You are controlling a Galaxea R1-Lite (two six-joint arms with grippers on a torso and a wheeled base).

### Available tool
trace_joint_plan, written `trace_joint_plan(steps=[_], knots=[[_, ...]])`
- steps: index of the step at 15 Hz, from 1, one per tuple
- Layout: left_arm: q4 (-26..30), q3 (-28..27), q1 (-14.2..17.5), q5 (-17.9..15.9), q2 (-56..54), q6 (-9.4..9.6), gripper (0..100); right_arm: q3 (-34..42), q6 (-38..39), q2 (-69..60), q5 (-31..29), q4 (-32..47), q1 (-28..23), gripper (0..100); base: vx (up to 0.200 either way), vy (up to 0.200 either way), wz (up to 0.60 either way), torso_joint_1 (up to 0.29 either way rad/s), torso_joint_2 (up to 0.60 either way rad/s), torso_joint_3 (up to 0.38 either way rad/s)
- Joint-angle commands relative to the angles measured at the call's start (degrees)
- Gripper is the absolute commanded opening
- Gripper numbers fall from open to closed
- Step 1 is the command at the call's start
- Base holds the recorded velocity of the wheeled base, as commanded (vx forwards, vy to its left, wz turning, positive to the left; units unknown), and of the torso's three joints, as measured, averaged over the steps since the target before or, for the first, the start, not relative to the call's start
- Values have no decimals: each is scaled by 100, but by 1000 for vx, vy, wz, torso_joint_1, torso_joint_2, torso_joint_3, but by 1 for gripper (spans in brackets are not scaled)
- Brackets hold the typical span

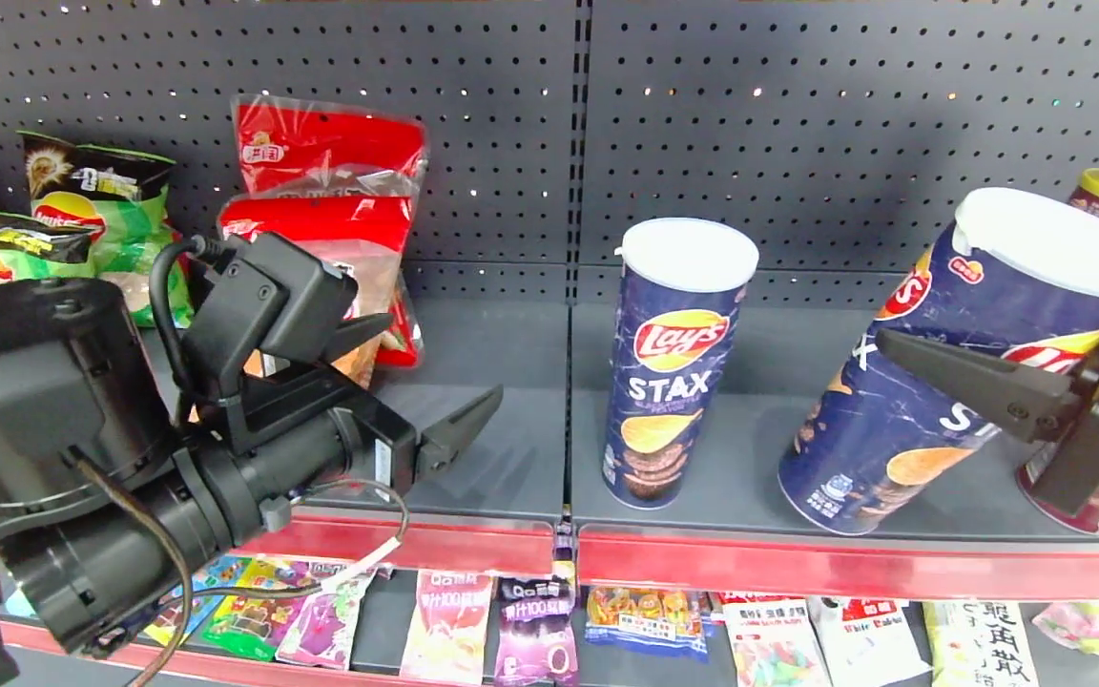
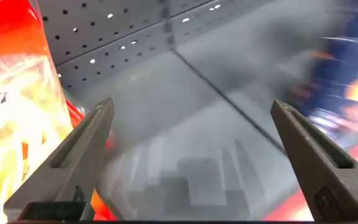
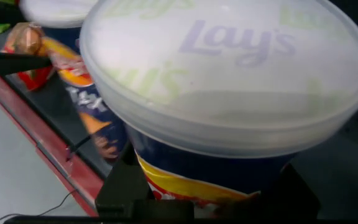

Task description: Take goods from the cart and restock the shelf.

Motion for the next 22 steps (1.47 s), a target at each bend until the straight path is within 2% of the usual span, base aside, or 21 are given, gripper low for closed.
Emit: trace_joint_plan(steps=[1, 10, 13, 15, 20, 22], knots=[[-3, -9, 10, -3, 30, -1, 100, 5, 1, 14, -5, -5, 7, 0, 0, 0, 0, -51, -17, 12], [-11, 35, 124, 67, 30, 43, 100, 375, -26, -109, -5, -5, -2, 0, 0, 0, 0, 0, 0, 0], [-11, 17, 124, 67, 92, 87, 100, 313, -26, -135, 12, 4, 7, 0, 0, 0, 0, 0, 0, 0], [-11, 0, 124, 67, 109, 201, 100, 199, -34, -118, 12, 4, 7, 0, 0, 0, 0, 0, 0, 0], [-11, -9, 124, 67, 162, 201, 100, -56, -96, -56, 12, 4, 33, 0, 0, 0, 0, 0, 0, 0], [-11, -27, 124, 67, 188, 201, 100, -56, -96, -21, 21, 4, 33, 0, 0, 0, -600, 5, 7, 5]])
